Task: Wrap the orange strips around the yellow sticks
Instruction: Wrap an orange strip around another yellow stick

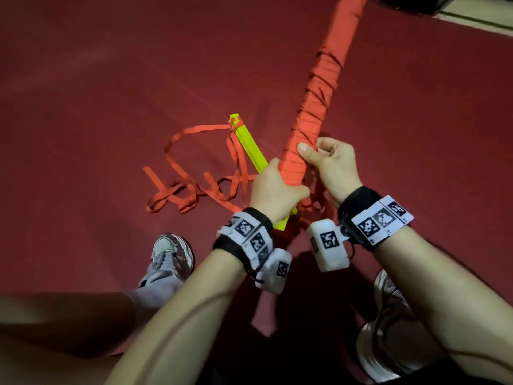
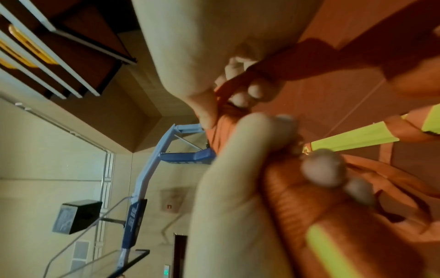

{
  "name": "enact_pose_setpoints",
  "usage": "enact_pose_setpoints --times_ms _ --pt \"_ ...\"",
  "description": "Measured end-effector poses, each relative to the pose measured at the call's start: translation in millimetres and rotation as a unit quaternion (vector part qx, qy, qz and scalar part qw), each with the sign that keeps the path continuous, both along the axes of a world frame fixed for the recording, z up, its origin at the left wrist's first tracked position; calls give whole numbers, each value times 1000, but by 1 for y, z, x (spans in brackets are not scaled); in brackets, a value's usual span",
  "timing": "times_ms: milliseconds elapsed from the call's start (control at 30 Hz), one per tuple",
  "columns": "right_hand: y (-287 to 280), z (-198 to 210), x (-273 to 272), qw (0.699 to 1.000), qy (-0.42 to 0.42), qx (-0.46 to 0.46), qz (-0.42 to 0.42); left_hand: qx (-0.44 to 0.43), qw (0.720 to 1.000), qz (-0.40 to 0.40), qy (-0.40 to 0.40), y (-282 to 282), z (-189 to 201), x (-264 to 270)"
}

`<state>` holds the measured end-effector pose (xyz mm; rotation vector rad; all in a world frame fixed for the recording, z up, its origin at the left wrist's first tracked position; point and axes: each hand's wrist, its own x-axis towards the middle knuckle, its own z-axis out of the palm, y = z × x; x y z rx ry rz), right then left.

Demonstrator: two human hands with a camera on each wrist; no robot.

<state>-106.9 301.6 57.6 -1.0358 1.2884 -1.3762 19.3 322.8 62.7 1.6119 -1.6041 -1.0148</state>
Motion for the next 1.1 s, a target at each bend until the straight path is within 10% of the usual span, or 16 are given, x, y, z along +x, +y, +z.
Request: enact_pose_setpoints --times_ms 133,500,667,867,1100 --pt "0 2 -1 996 -59 9 64 82 953 -56 288 3 3 9" --pt "2 20 -12 939 -217 -19 264 207 855 -192 435 4 20 20" --pt "-4 25 -11 979 -123 -35 158 155 926 -134 317 -1 44 10" --pt "-5 10 -7 997 -13 -29 72 7 996 -25 -84 -11 35 13" --pt "-4 17 -17 978 -113 -11 175 100 947 -154 265 -5 25 27"
